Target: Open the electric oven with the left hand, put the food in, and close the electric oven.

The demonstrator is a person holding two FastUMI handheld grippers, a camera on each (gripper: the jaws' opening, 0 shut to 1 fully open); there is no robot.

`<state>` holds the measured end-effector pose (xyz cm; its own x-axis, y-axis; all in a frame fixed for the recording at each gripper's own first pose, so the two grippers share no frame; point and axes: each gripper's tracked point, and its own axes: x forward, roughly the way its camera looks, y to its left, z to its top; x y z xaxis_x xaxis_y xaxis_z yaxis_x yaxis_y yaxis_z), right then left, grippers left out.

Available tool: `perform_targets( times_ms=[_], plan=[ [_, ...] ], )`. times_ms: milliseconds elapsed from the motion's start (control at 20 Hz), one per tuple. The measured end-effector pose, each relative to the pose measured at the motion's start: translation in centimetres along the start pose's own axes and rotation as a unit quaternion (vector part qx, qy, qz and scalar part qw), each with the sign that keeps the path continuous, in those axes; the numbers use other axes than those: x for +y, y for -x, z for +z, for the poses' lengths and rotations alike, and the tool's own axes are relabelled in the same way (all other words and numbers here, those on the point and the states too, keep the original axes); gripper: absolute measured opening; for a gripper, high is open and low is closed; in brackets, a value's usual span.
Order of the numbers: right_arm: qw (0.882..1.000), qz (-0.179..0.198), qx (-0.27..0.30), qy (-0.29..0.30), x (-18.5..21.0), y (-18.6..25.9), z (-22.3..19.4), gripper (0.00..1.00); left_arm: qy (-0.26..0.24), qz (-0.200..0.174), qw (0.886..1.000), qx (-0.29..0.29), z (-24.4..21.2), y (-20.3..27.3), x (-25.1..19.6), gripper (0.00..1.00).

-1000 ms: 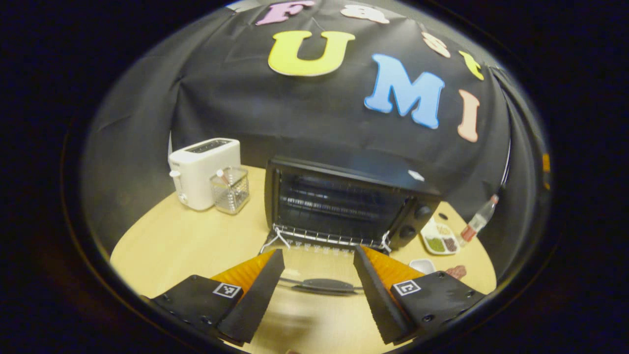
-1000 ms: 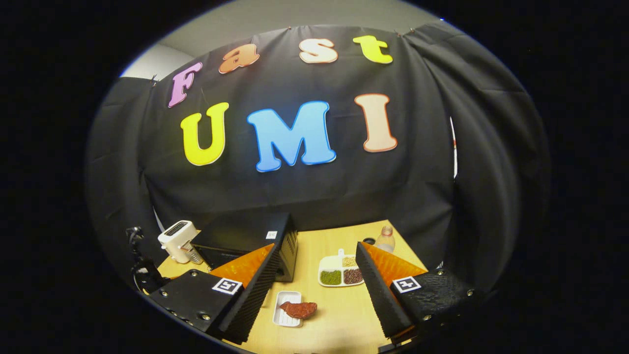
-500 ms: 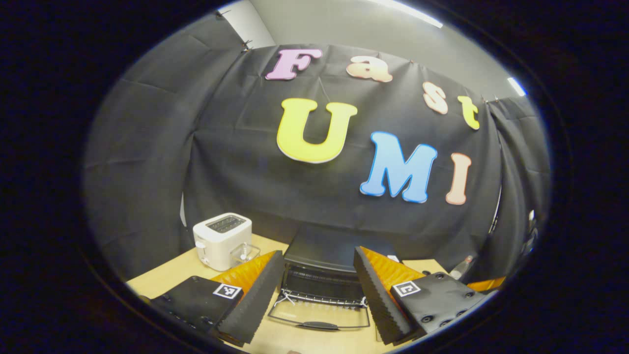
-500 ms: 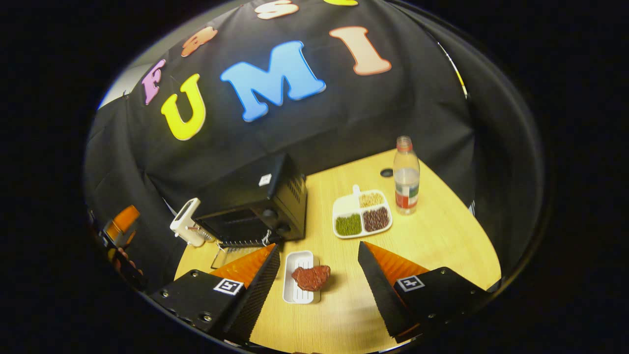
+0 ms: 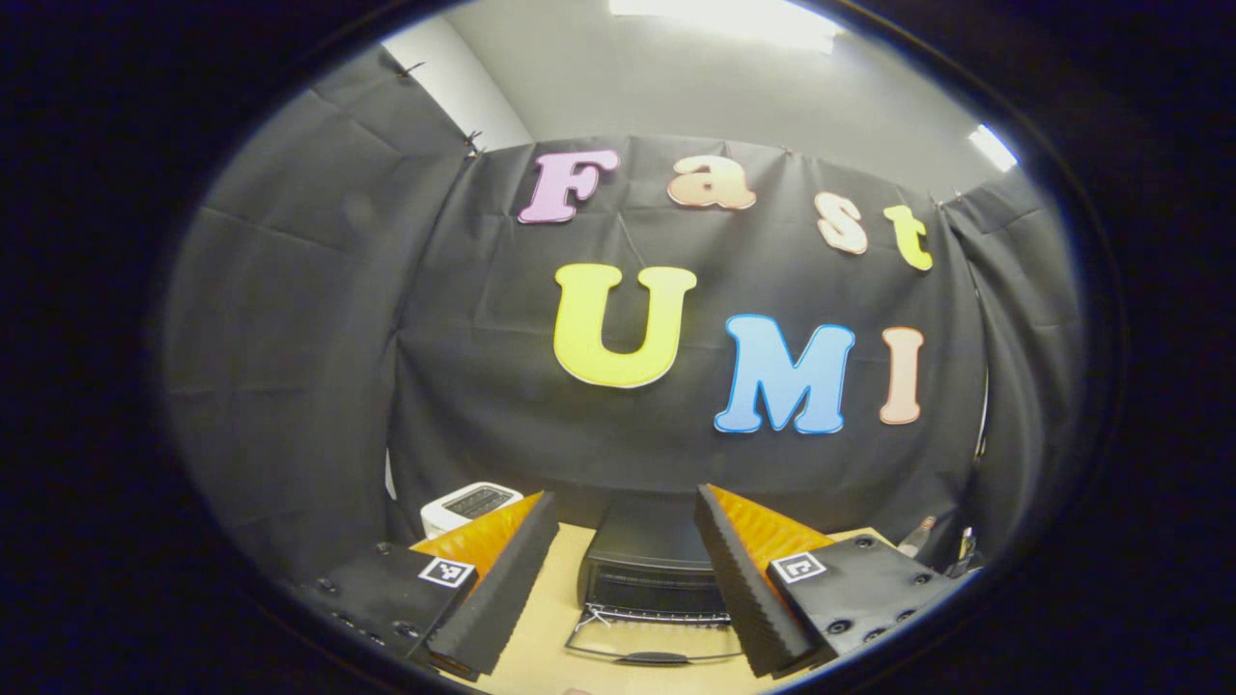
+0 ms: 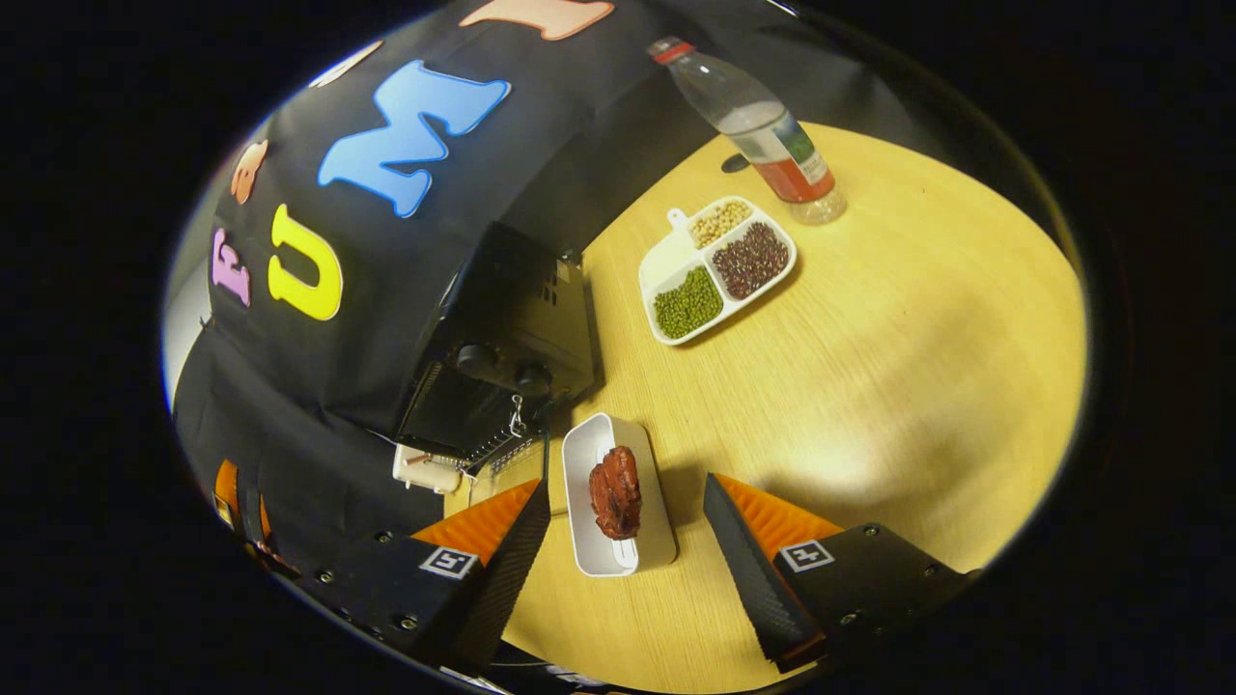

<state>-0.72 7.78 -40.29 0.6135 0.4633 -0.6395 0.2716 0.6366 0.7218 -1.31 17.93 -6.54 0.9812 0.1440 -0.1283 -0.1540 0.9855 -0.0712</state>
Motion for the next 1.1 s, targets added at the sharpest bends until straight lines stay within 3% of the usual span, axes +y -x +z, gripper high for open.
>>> perform_targets(
  times_ms=[250,350,450,500,550,600,650,700,800,850,1100],
  plan=[
    [0.999,0.013,0.006,-0.040,-0.4,-1.9,-0.6,0.95,0.002,0.023,1.000,0.002,0.8,1.2,0.6,0.99],
    [0.999,0.020,0.013,-0.044,-0.2,-2.4,-1.0,0.84,-0.011,0.028,1.000,0.002,1.0,1.7,0.6,0.99],
    [0.999,0.018,0.011,-0.039,-0.5,-2.5,-1.2,0.87,-0.022,0.025,0.999,-0.007,1.7,2.1,0.2,0.99],
    [0.999,0.023,0.009,-0.041,-0.4,-2.3,-1.0,0.71,-0.026,0.020,0.999,-0.012,2.0,2.0,-0.1,0.99],
    [0.999,0.026,0.008,-0.046,-0.2,-2.7,-1.0,0.71,-0.027,0.017,0.999,-0.013,2.0,2.0,-0.3,0.99],
    [0.999,0.022,0.002,-0.049,-0.2,-2.5,-0.7,0.61,-0.027,0.013,0.999,-0.012,1.8,1.9,-0.6,0.99],
    [0.998,0.018,-0.001,-0.056,-0.4,-2.5,-0.3,0.37,-0.026,0.011,1.000,-0.007,1.4,1.9,-0.6,0.99],
    [0.997,0.033,0.014,-0.070,0.4,-2.5,-0.7,0.26,-0.025,0.010,1.000,-0.003,1.1,1.9,-0.7,0.96],
    [0.998,0.030,0.017,-0.057,1.3,-1.2,-0.3,0.24,-0.019,0.005,1.000,-0.001,1.0,1.8,-1.0,0.99],
    [0.998,0.027,0.016,-0.045,1.3,-4.3,-0.9,0.09,-0.019,0.002,1.000,0.000,1.0,1.9,-1.2,0.99],
    [0.999,0.046,0.009,-0.016,4.3,-1.0,-0.3,0.08,-0.023,-0.012,1.000,-0.007,1.4,1.9,-1.8,0.99]
  ],
)
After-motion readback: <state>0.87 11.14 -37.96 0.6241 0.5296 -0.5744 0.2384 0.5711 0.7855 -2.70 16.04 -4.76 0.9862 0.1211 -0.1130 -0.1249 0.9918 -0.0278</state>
